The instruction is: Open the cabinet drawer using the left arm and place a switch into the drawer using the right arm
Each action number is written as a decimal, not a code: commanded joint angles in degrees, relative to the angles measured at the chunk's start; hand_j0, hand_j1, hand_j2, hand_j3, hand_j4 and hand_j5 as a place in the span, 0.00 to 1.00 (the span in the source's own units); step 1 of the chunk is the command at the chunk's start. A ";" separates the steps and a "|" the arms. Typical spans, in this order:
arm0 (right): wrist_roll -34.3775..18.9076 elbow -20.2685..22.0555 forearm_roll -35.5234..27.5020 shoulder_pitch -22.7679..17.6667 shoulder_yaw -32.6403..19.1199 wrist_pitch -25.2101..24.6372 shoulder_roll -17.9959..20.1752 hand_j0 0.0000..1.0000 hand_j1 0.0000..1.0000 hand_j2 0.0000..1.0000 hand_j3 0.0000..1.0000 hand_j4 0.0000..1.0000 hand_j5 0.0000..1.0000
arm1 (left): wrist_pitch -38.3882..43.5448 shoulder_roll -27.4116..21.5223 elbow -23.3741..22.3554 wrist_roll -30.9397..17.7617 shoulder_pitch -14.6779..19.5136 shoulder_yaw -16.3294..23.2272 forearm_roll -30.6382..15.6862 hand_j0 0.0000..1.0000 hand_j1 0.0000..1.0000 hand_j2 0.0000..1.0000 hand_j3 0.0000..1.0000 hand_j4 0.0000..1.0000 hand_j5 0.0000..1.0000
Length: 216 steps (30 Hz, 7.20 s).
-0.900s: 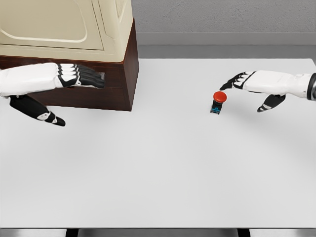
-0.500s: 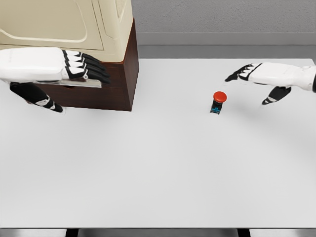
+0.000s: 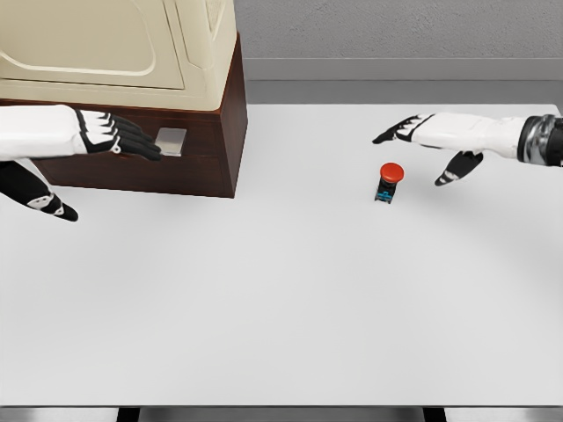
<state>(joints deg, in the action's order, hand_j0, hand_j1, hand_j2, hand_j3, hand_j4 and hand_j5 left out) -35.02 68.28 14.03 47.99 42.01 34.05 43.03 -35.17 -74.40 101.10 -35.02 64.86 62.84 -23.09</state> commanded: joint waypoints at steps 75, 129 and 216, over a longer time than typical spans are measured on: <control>0.02 -7.11 0.39 1.14 4.31 0.31 -6.38 0.51 0.51 0.51 0.51 0.51 0.51 | 28.32 7.51 -11.18 0.02 -5.54 -0.52 -5.92 1.00 1.00 1.00 1.00 1.00 1.00; 0.02 17.85 -7.96 2.37 7.38 0.40 -0.49 0.45 0.45 0.45 0.45 0.45 0.45 | 28.05 3.03 -4.51 0.02 -9.75 0.09 -6.27 1.00 1.00 1.00 1.00 1.00 1.00; 0.02 15.13 -7.96 7.03 7.82 -1.27 -9.28 0.45 0.45 0.45 0.45 0.45 0.45 | 26.91 -4.00 -0.02 0.02 -12.22 0.27 -6.44 1.00 1.00 1.00 1.00 1.00 1.00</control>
<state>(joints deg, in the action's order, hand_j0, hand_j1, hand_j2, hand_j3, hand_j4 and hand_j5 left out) -35.01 83.41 6.47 55.02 49.89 33.00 33.76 -8.57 -78.09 101.82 -34.52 52.65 62.21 -35.45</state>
